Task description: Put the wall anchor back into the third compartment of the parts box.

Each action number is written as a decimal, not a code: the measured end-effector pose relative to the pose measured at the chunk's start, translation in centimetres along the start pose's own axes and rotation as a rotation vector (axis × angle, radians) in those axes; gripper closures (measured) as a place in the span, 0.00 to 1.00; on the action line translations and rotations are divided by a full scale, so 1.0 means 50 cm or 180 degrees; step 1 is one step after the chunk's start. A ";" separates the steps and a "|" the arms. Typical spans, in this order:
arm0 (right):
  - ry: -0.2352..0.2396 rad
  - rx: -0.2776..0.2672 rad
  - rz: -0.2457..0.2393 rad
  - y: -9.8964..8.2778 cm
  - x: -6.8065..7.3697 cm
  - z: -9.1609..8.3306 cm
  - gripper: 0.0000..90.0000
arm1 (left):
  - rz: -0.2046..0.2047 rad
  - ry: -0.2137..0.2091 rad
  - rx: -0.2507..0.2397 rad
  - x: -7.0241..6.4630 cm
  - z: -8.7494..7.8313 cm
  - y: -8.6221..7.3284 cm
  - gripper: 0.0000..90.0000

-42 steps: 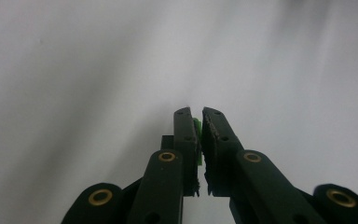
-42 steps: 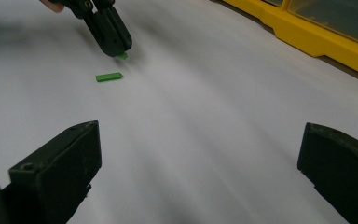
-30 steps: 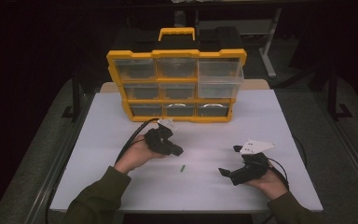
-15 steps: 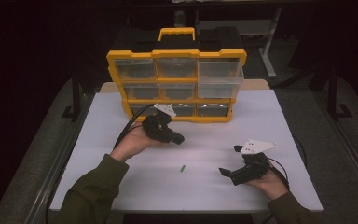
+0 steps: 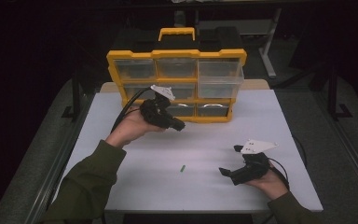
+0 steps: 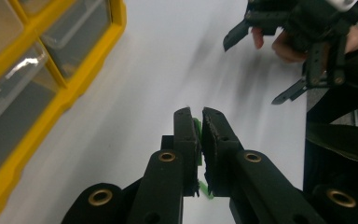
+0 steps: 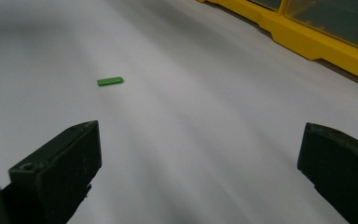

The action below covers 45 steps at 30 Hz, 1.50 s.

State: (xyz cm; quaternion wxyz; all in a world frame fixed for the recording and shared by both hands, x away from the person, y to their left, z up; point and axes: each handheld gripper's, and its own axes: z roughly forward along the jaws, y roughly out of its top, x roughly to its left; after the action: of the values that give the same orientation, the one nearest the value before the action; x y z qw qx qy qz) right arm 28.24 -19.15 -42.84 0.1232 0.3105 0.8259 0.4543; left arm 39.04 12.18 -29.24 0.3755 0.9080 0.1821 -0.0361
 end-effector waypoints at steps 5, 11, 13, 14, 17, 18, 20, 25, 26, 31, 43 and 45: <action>-0.0002 -0.0001 0.0001 0.000 0.000 -0.001 0.00 | 0.0021 -0.0003 -0.0055 0.002 -0.020 0.025 0.95; 0.0005 0.0004 0.0002 0.000 0.000 0.000 0.00 | 0.0088 0.0008 -0.0061 -0.002 -0.043 0.062 0.95; 0.0009 0.0002 -0.0009 0.000 0.000 0.001 0.00 | 0.0126 0.0022 -0.0043 -0.004 -0.050 0.075 0.95; 0.0007 0.0010 -0.0006 0.000 0.000 0.001 0.00 | 0.0130 0.0020 -0.0048 -0.006 -0.053 0.081 0.95; 0.0002 0.0001 -0.0004 0.000 0.001 -0.001 0.00 | 0.0186 0.0030 -0.0050 -0.008 -0.064 0.099 0.95; 0.0002 0.0000 -0.0006 0.000 0.001 -0.001 0.00 | 0.0206 0.0047 -0.0049 -0.009 -0.068 0.105 0.95; 0.0003 0.0004 0.0000 0.000 0.000 -0.001 0.00 | 0.0221 0.0080 -0.0055 -0.010 -0.076 0.116 0.95; 0.0005 0.0004 0.0004 0.000 0.001 -0.001 0.00 | 0.0266 0.0128 -0.0078 -0.009 -0.097 0.143 0.95; 0.0006 0.0003 -0.0007 0.000 0.001 -0.001 0.00 | 0.0266 0.0142 -0.0088 -0.009 -0.101 0.149 0.95; 0.0009 0.0000 -0.0003 0.000 0.001 -0.001 0.00 | 0.0302 0.0174 -0.0085 -0.009 -0.120 0.177 0.95; 0.0020 -0.0001 0.0004 0.000 0.001 -0.002 0.00 | 0.0297 0.0224 -0.0172 -0.010 -0.151 0.249 0.95; 0.0021 -0.0006 0.0003 0.000 0.001 -0.002 0.00 | 0.0298 0.0247 -0.0178 -0.010 -0.153 0.262 0.95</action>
State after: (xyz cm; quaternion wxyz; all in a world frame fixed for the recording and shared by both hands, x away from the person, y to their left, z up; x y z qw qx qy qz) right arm 28.15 -19.20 -42.78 0.1205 0.3094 0.8257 0.4561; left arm 42.72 8.78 -14.91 0.3947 0.9054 0.1548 0.0219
